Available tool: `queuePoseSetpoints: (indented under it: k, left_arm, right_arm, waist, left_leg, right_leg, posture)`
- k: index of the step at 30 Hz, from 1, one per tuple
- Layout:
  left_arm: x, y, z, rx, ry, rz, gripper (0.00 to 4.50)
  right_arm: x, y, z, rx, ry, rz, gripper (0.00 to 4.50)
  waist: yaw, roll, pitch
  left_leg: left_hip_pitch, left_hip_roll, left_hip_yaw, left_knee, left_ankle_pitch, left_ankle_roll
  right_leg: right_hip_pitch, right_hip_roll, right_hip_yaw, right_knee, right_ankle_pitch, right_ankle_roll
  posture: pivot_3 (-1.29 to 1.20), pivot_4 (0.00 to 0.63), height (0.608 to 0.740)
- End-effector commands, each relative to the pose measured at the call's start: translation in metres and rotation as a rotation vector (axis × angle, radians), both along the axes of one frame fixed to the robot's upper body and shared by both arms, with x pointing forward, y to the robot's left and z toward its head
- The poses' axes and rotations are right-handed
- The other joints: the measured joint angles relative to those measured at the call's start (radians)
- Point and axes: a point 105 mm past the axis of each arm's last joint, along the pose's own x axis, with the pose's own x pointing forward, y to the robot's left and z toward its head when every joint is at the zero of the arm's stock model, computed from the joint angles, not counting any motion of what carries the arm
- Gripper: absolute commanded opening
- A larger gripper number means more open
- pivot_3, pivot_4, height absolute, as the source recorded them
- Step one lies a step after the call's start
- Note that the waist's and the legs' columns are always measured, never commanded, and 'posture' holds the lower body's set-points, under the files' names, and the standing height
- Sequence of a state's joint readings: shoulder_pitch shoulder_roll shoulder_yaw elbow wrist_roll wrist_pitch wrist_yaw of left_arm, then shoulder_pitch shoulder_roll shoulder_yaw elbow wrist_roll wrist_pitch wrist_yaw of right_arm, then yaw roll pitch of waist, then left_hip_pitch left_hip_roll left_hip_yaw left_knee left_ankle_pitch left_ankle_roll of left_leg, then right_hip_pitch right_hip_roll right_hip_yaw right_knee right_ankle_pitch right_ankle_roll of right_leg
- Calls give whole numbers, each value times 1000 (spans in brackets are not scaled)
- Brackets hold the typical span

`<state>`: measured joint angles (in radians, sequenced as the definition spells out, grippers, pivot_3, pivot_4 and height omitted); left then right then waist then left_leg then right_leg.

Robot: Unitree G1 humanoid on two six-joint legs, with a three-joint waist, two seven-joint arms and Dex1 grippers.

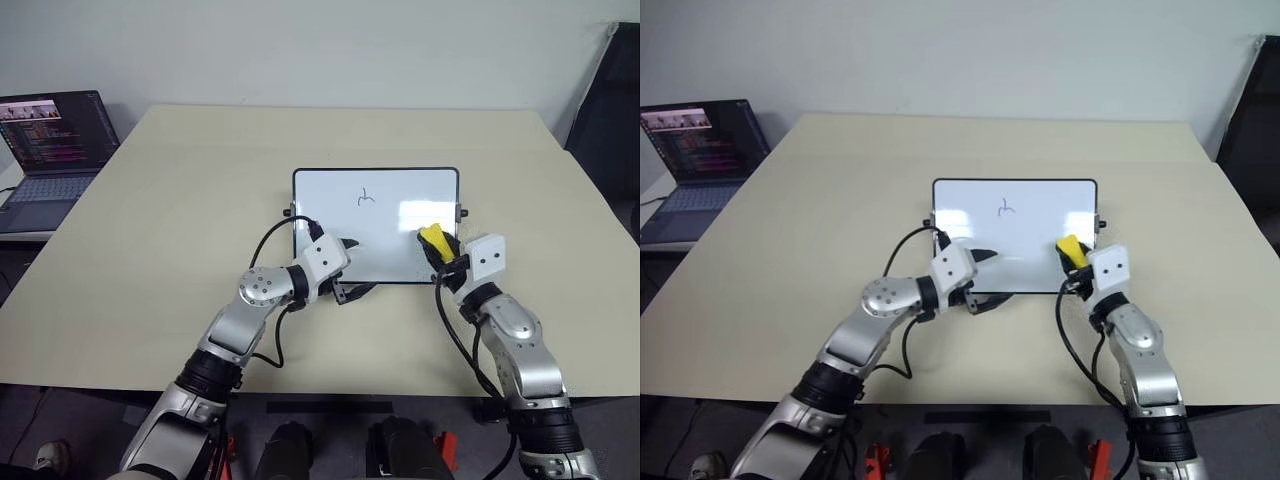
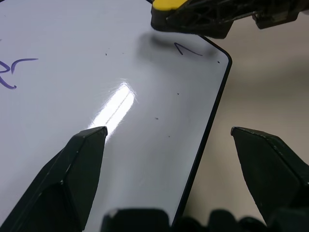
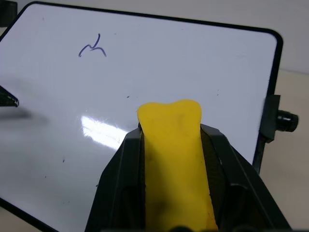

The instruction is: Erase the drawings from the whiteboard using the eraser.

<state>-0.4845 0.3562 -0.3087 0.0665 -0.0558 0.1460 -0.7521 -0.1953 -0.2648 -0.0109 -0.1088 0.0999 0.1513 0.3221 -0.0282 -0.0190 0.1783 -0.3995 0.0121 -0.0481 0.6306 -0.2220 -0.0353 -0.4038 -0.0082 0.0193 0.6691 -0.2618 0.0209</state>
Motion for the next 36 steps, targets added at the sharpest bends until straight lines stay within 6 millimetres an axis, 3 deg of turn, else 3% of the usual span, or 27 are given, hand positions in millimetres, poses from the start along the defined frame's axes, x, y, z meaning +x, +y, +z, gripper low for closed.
queuePoseSetpoints:
  k: [1, 9, 16, 21, 25, 30, 36]
  left_arm:
    - [-1, 0, 13, -27, -43, 2, 4500]
    - [-1, 1, 17, -42, -53, 9, 4500]
    - [3, 1, 19, -50, -57, 21, 4500]
    - [8, 4, 20, -47, -59, 32, 4500]
    - [8, 5, 20, -49, -63, 35, 4500]
    - [5, 9, 23, -72, -89, 65, 4500]
    - [17, 32, 40, -103, -212, 226, 4500]
  right_arm:
    - [4, -4, 1, -51, -4, -20, 1175]
    - [0, -22, -25, -139, 120, -75, 1175]
    - [-21, -38, -54, -137, 255, -76, 1175]
    - [-29, -41, -58, -144, 277, -76, 1175]
    - [-26, -38, -45, -132, 224, -70, 1175]
    - [-24, -26, -8, -43, 50, -10, 1175]
    - [-16, -12, 24, -37, -100, 49, 1175]
  waist:
    - [0, 0, 0]
    - [0, 0, 0]
    - [0, -1, -1]
    - [-3, -2, 0]
    - [-2, -3, 0]
    - [-4, -4, 3]
    - [-2, -4, 4]
  left_leg:
    - [0, 0, 0, 0, 0, 0]
    - [2, 0, 0, 3, 0, 0]
    - [2, 0, -1, 9, 0, 0]
    - [6, 0, -1, 13, 0, 0]
    - [14, 0, -2, 12, 0, 0]
    - [13, 0, -1, 10, 0, 0]
    - [13, 0, -2, 3, 0, 0]
  right_leg:
    - [0, 0, 0, 1, 0, 0]
    - [0, 0, 0, 6, 0, 0]
    - [2, 0, 0, 9, 0, 0]
    - [7, 0, 0, 9, 0, 0]
    - [16, 0, 0, 7, -5, -7]
    - [15, 0, 0, 6, -5, -7]
    - [13, 0, -1, 3, -2, -2]
  posture:
    - [0, 150, 740]
    - [0, 150, 740]
    - [0, 150, 740]
    - [0, 150, 740]
    - [0, 150, 740]
    - [0, 150, 740]
    - [0, 150, 740]
